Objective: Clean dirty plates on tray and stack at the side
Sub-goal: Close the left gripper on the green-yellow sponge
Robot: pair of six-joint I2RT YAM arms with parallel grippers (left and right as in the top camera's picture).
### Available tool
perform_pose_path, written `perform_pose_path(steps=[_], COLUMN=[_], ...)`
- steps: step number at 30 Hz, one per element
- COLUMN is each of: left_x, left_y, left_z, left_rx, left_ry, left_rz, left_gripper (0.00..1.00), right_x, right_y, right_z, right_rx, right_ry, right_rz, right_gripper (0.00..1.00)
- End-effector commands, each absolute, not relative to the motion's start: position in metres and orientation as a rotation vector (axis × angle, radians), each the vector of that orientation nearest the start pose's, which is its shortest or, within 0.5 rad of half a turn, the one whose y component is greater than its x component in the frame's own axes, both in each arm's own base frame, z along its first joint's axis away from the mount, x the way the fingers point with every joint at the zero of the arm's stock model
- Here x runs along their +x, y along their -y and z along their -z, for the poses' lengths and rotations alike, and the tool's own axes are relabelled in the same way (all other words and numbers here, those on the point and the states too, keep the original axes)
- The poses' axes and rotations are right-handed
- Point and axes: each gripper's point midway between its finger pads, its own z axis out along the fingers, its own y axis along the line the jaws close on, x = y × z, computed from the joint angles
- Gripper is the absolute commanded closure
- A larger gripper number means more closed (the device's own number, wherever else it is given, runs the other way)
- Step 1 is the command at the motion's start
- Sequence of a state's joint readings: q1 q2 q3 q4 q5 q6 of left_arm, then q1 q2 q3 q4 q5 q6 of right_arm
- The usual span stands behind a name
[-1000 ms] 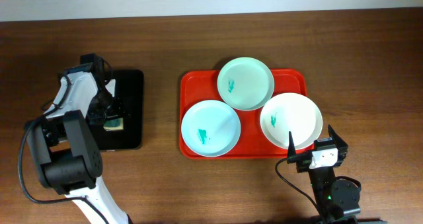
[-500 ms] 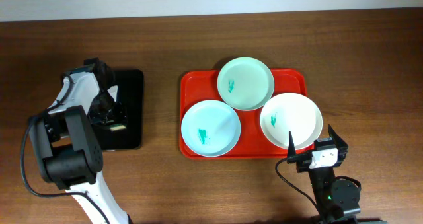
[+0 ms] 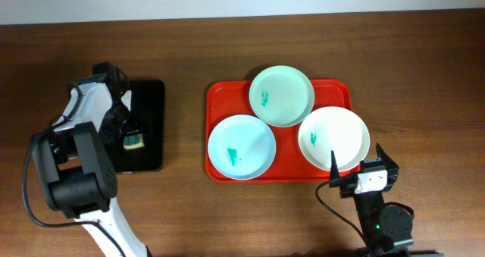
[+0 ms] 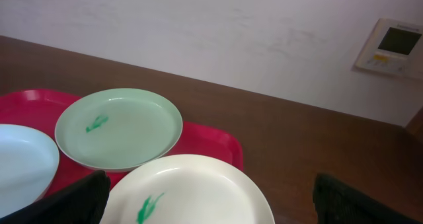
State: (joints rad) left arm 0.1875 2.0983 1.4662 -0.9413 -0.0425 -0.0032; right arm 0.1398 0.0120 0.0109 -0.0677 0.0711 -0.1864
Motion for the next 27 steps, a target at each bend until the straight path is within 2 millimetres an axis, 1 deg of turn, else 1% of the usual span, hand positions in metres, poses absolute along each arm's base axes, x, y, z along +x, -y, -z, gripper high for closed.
perform_pose_path(steps=[1, 3, 4, 5, 7, 8, 9, 10, 11, 12, 13, 14, 15, 16, 17, 20, 23, 25, 26, 27], left_x=[0.389, 0.396, 0.399, 0.402, 0.408, 0.410, 0.411, 0.413, 0.414, 0.415, 0.415, 0.414, 0.412, 0.408, 0.405, 0.394, 0.378, 0.377, 0.377, 0.377], left_y=[-0.090, -0.089, -0.087, -0.086, -0.086, -0.087, -0.087, -0.088, -0.088, -0.088, -0.088, -0.088, -0.087, -0.087, -0.086, -0.084, -0.081, -0.081, -0.081, -0.081], left_z=[0.015, 0.015, 0.015, 0.015, 0.015, 0.014, 0.014, 0.014, 0.014, 0.014, 0.014, 0.014, 0.014, 0.012, 0.010, 0.004, 0.003, 0.003, 0.003, 0.003], left_rx=[-0.301, -0.300, -0.299, -0.297, -0.296, -0.295, -0.295, -0.295, -0.294, -0.294, -0.294, -0.294, -0.295, -0.296, -0.297, -0.300, -0.304, -0.304, -0.304, -0.304], left_ry=[-3.091, -3.063, -3.053, -3.039, -3.018, -3.008, -3.002, -2.994, -2.989, -2.988, -2.988, -2.992, -2.998, -3.018, -3.036, -3.097, -3.163, -3.167, -3.167, -3.166], left_rz=[-0.157, -0.135, -0.117, -0.102, -0.100, -0.101, -0.101, -0.103, -0.103, -0.104, -0.104, -0.103, -0.103, -0.100, -0.099, -0.092, -0.085, -0.084, -0.084, -0.084], left_gripper=[0.01, 0.01, 0.07, 0.16, 0.52, 0.66, 0.72, 0.83, 0.96, 1.00, 1.00, 0.91, 0.65, 0.04, 0.01, 0.01, 0.00, 0.00, 0.05, 0.14], right_x=[0.245, 0.245, 0.245, 0.245, 0.245, 0.245, 0.245, 0.245, 0.245, 0.245, 0.245, 0.245, 0.245, 0.245, 0.245, 0.245, 0.245, 0.245, 0.245, 0.245], right_y=[-0.018, -0.018, -0.018, -0.018, -0.018, -0.018, -0.018, -0.018, -0.018, -0.018, -0.018, -0.018, -0.018, -0.018, -0.018, -0.018, -0.018, -0.018, -0.018, -0.018], right_z=[-0.157, -0.157, -0.157, -0.157, -0.157, -0.157, -0.157, -0.157, -0.157, -0.157, -0.157, -0.157, -0.157, -0.157, -0.157, -0.157, -0.157, -0.157, -0.157, -0.157], right_rx=[-0.197, -0.197, -0.197, -0.197, -0.197, -0.197, -0.197, -0.197, -0.197, -0.197, -0.197, -0.197, -0.197, -0.197, -0.197, -0.197, -0.197, -0.197, -0.197, -0.197], right_ry=[-1.635, -1.635, -1.635, -1.635, -1.635, -1.635, -1.635, -1.635, -1.635, -1.635, -1.635, -1.635, -1.635, -1.635, -1.635, -1.635, -1.635, -1.635, -1.635, -1.635], right_rz=[0.112, 0.112, 0.112, 0.112, 0.112, 0.112, 0.112, 0.112, 0.112, 0.112, 0.112, 0.112, 0.112, 0.112, 0.112, 0.112, 0.112, 0.112, 0.112, 0.112], right_gripper=[0.01, 0.02, 0.01, 0.02, 0.02, 0.02, 0.02, 0.01, 0.02, 0.02, 0.02, 0.02, 0.02, 0.02, 0.02, 0.02, 0.01, 0.02, 0.02, 0.02])
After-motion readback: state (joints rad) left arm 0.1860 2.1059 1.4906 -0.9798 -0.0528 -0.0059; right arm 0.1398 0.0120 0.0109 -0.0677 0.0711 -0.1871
